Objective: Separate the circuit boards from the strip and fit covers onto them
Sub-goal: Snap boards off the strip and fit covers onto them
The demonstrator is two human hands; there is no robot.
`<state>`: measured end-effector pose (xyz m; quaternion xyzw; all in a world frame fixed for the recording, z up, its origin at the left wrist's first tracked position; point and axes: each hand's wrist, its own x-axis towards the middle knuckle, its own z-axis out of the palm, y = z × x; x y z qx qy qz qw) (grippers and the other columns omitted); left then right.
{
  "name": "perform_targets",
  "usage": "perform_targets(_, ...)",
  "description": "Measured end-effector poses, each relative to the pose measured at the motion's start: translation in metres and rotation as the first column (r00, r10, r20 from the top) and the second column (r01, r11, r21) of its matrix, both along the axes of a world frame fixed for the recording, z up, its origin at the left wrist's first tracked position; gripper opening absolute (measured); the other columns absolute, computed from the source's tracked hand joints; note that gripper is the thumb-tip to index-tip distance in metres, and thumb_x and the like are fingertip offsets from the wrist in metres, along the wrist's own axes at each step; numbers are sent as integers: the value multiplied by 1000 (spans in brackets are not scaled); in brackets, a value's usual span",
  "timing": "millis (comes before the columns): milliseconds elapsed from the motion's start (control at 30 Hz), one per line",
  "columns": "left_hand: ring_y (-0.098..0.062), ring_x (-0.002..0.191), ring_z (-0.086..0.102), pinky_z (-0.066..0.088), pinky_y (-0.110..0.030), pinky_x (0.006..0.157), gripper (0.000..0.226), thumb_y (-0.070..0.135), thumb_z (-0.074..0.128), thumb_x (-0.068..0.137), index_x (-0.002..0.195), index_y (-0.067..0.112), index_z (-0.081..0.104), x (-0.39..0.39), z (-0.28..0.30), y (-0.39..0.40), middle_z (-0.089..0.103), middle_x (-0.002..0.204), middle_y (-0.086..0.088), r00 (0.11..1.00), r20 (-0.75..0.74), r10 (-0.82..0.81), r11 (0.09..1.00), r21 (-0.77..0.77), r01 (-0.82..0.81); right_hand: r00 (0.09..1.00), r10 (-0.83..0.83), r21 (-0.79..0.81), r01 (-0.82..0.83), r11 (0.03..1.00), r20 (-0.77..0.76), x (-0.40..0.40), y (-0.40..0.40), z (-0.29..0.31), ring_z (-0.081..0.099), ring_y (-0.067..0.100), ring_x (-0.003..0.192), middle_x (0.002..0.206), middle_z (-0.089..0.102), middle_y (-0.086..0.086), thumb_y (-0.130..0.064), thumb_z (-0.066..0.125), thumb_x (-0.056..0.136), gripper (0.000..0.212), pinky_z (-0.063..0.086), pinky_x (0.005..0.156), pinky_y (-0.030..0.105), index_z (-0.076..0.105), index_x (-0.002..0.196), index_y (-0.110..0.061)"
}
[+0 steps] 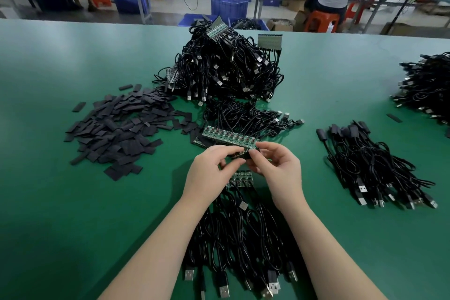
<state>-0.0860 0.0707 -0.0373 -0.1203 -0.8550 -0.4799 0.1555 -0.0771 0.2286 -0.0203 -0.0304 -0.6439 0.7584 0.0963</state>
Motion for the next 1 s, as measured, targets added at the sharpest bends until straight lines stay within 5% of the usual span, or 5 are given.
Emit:
perform_targets(233, -1, 84, 58, 48, -13, 72, 28, 42, 65, 85, 110, 52, 62, 1, 1, 0, 63, 102, 30, 999, 36, -27, 999, 45, 25, 990, 141, -65, -141, 988, -5, 0, 2, 0, 69, 9, 71, 73, 66, -7, -1, 72, 86, 30, 56, 71, 21, 72, 111, -18)
perform_targets(400, 4, 89, 59, 46, -9, 75, 25, 32, 70, 86, 103, 49, 66, 0, 1, -1, 64, 100, 28, 999, 50, -23, 996, 83, 19, 970, 242, 11, -242, 970, -28, 4, 2, 6, 72, 13, 80, 86, 77, 3, 4, 70, 85, 28, 56, 75, 20, 75, 98, -19)
perform_targets(667, -3, 93, 62, 49, -13, 77, 26, 47, 60, 85, 111, 49, 62, 5, 9, 2, 62, 106, 30, 998, -17, -61, 994, 91, 63, 990, 131, 105, -125, 987, -52, 3, 4, 8, 69, 7, 73, 78, 76, -2, 1, 75, 81, 25, 56, 72, 19, 78, 82, -24)
perform_targets(867, 3, 103, 59, 46, -10, 84, 27, 26, 65, 92, 117, 32, 70, 3, 4, -1, 64, 109, 26, 999, -34, -39, 996, 80, 42, 997, 66, -61, -68, 996, -40, 4, 7, 11, 71, 17, 79, 81, 75, 4, -25, 77, 72, 2, 59, 75, 29, 77, 73, -26)
perform_targets(1000, 8, 101, 59, 44, -5, 84, 27, 27, 70, 89, 115, 34, 71, 2, 4, -1, 66, 108, 23, 1000, -13, 5, 995, 95, -4, 997, 69, -61, -70, 996, -21, 4, 4, 12, 72, 21, 83, 86, 76, 8, -7, 72, 87, 23, 59, 75, 27, 80, 87, -28)
